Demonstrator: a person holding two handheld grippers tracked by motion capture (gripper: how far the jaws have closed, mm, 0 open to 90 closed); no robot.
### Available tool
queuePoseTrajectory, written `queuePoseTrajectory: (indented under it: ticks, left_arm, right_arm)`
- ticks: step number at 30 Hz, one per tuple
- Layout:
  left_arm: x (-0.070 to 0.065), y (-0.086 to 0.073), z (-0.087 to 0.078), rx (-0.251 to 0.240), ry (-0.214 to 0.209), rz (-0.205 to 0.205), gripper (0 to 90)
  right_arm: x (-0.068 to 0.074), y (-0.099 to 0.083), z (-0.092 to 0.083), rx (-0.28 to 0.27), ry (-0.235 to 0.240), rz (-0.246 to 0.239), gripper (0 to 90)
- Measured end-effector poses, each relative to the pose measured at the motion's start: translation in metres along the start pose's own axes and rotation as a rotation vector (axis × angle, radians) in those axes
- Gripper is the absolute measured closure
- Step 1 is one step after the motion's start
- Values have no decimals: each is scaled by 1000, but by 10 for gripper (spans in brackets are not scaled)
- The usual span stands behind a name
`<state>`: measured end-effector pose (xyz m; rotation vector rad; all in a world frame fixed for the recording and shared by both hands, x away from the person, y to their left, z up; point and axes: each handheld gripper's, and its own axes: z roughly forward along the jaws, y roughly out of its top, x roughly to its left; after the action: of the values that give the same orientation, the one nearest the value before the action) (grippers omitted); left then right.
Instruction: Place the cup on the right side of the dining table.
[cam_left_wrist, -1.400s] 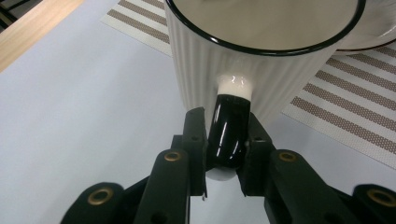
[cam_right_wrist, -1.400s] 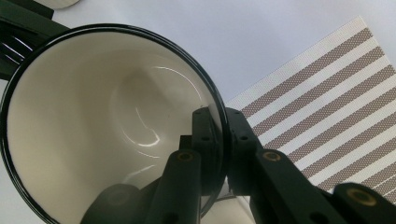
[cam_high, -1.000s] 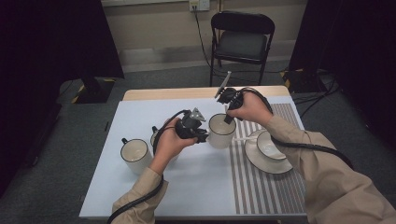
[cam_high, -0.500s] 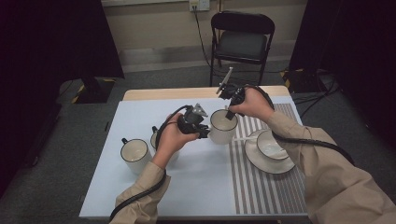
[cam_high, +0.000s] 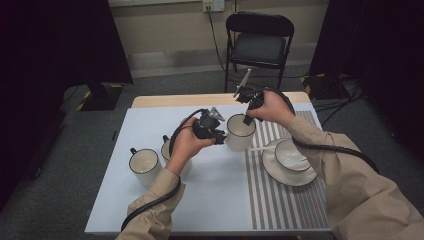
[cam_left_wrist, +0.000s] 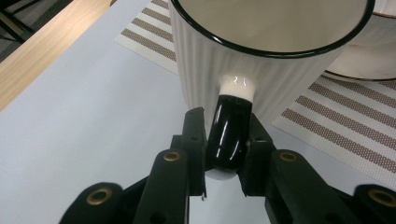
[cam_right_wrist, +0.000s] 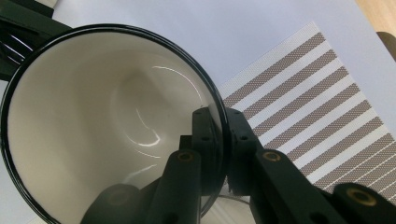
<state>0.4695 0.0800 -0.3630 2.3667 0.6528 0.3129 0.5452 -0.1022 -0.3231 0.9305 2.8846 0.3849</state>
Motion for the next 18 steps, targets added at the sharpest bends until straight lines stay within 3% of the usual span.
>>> queuePoseTrajectory:
  ticks: [18]
  left_arm:
    - [6, 10, 12, -2, 0, 1, 754]
  right_arm:
    - [-13, -1, -1, 2, -21, 11, 846]
